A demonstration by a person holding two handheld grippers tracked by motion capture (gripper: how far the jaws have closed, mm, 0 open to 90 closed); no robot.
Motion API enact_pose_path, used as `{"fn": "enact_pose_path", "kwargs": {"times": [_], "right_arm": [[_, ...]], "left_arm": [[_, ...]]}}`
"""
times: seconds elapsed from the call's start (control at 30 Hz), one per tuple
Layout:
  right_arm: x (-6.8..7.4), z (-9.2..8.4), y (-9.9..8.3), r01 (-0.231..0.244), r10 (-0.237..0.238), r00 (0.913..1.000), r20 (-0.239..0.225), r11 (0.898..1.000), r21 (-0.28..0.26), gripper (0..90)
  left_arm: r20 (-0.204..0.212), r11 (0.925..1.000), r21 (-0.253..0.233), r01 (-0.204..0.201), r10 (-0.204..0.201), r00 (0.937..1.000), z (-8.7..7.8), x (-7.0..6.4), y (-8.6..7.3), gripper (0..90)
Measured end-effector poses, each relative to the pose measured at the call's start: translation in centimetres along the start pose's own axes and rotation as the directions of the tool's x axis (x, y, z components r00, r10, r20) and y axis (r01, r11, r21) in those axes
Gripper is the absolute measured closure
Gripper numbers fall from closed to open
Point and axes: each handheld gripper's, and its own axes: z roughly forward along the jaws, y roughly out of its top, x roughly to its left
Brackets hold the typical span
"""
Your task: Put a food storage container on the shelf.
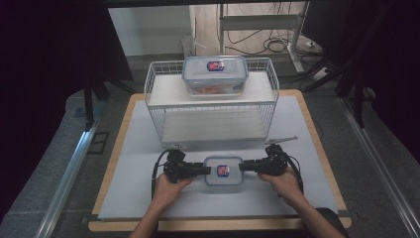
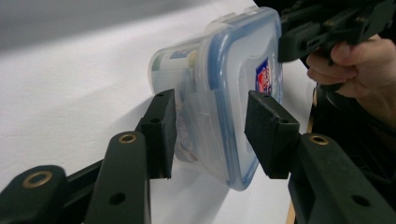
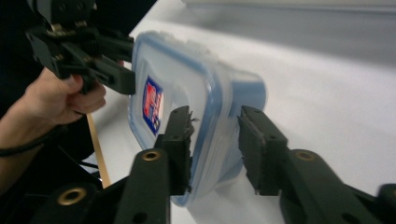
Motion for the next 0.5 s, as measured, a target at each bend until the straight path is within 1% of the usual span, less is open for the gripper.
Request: {"fn": "enact_pose_path", "kwargs": {"times": [0.1,0.13,0.17,0.23,0.3,0.5], "right_arm": [[-0.15,0.22,-0.22,-0.004,0.005,1.0,-0.002,1.0,0.007,59.2],[-0.19,0.3,-0.27,-0.003,0.003,1.0,0.004,1.0,0.009,57.6],[-0.25,0.38,-0.32,-0.006,0.006,1.0,-0.001,1.0,0.016,56.1],[-0.31,0.49,-0.43,-0.014,0.015,0.9999,-0.005,1.0,0.017,56.1],[-0.29,0.52,-0.41,-0.008,0.008,1.0,-0.003,1.0,0.018,55.9],[-0.59,0.62,-0.37,-0.019,0.02,0.9997,-0.016,1.0,0.016,55.6]], "left_arm": [[0.006,1.0,-0.007,-0.001,0.001,1.0,-0.03,0.01,-0.07,54.6],[0.001,1.0,-0.005,0.004,-0.004,1.0,-0.04,-0.04,-0.1,55.6],[-0.002,0.9999,-0.003,0.01,-0.01,0.9999,-0.06,-0.05,-0.16,55.5],[0.003,0.9998,-0.006,0.018,-0.018,0.9998,-0.05,0.08,-0.27,55.4],[0.005,0.9997,-0.006,0.025,-0.025,0.9997,-0.02,0.16,-0.28,55.3],[0.003,0.9995,-0.01,0.031,-0.03,0.9995,0.02,0.19,-0.35,55.0]]}}
